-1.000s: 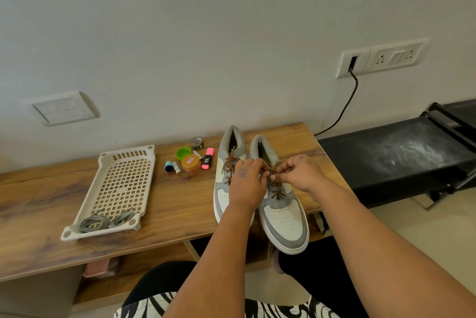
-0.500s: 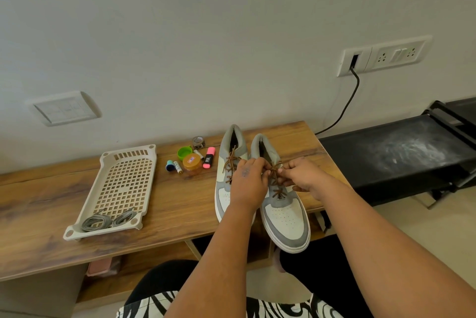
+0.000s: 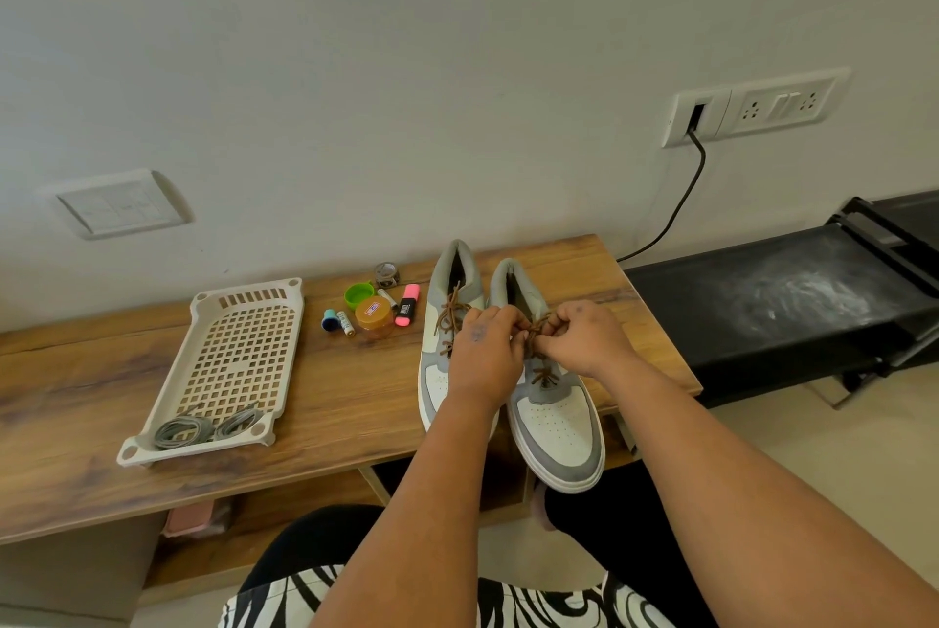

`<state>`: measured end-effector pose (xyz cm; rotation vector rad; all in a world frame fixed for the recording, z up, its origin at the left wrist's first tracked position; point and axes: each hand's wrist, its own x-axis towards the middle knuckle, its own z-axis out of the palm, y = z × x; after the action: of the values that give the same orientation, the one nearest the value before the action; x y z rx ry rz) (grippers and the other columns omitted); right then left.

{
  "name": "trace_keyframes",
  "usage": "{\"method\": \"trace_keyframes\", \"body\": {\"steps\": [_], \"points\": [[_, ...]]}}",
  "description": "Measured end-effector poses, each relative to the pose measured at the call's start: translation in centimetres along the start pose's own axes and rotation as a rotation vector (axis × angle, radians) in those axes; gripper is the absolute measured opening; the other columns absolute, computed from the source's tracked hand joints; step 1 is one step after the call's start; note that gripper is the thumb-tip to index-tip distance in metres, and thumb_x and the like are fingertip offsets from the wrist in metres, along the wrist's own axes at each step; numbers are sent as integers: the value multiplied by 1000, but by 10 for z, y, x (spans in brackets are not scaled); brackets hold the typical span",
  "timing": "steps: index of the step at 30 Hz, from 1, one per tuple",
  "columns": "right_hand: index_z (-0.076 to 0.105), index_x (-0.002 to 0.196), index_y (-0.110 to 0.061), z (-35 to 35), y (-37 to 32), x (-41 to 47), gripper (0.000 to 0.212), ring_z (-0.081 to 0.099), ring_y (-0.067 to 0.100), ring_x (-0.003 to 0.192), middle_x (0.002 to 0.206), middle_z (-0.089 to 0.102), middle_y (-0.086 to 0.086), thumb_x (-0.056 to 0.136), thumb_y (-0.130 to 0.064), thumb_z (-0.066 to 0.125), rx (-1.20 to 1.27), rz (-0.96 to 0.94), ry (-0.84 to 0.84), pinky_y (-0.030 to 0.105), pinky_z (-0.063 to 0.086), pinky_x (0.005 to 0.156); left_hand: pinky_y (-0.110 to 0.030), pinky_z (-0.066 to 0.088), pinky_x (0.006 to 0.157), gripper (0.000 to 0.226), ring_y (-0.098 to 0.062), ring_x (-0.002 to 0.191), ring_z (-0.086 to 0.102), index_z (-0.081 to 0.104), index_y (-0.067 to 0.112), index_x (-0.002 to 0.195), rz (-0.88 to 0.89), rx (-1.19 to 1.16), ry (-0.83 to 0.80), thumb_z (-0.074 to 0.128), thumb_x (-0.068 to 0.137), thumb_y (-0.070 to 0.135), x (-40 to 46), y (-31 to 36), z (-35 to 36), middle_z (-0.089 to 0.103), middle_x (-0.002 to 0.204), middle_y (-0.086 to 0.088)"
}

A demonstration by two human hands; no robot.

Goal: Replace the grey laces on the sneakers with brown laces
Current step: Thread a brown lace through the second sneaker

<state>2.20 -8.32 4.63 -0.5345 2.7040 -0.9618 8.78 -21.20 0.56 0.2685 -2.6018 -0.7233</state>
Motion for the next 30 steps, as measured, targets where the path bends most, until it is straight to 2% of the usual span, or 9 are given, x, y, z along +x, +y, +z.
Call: {"method": "trace_keyframes", "body": {"steps": [5,11,15,18,22,25,27,30], "points": [[66,81,-16,3,-3,-1,14,63,17,73,76,67,-1,81,-30,68,-22,-27,-17,39,57,71,-36,42,84,13,-20,95,44,60,14,106,5,34,-5,54,95,16,-1,1,2,61,102,-3],[68,82,-18,0,1,1,11,63,14,77,79,68,-3,81,-28,69,46,1,-21,34,55,72,-37,43,82,15,-20,95,42,61,12,106,3,37,-1,51,97,17,0,2,3,61,104,-5],[64,80,-19,-2,-1,0,7,60,15,77,81,65,-3,85,-24,64,16,-56,-34,30,49,67,-38,42,79,17,-21,92,42,60,10,107,7,65,5,48,98,18,-1,4,3,61,103,-7],[66,88,-18,-6,0,2,5,57,14,81,87,64,-3,87,-20,62,1,-72,-82,23,43,62,-33,33,76,20,-18,91,38,57,11,111,-36,95,-23,42,101,21,-1,5,4,59,106,-7],[70,99,-17,-11,3,6,12,57,14,92,99,65,-3,94,-20,60,23,-29,-171,25,42,70,-32,26,77,26,-15,91,32,54,14,109,-65,169,-63,33,105,29,1,4,3,56,107,-5],[68,95,-19,-12,6,5,9,54,9,81,86,61,-7,94,-27,64,42,-50,-152,20,36,60,-32,28,78,28,-17,93,34,57,13,105,-75,156,-59,39,104,34,4,4,3,56,106,-5],[69,91,-14,-10,9,5,15,52,6,71,77,59,-8,90,-29,69,74,-53,-117,20,36,57,-31,30,79,27,-18,97,37,60,13,102,-111,55,-46,48,101,37,6,3,1,54,104,-3],[71,90,-12,-8,9,5,17,52,7,69,76,61,-6,86,-27,74,93,-50,-90,19,37,57,-26,30,78,18,-15,95,42,57,19,90,-150,-127,-72,58,97,35,8,1,-2,51,95,4]]}}
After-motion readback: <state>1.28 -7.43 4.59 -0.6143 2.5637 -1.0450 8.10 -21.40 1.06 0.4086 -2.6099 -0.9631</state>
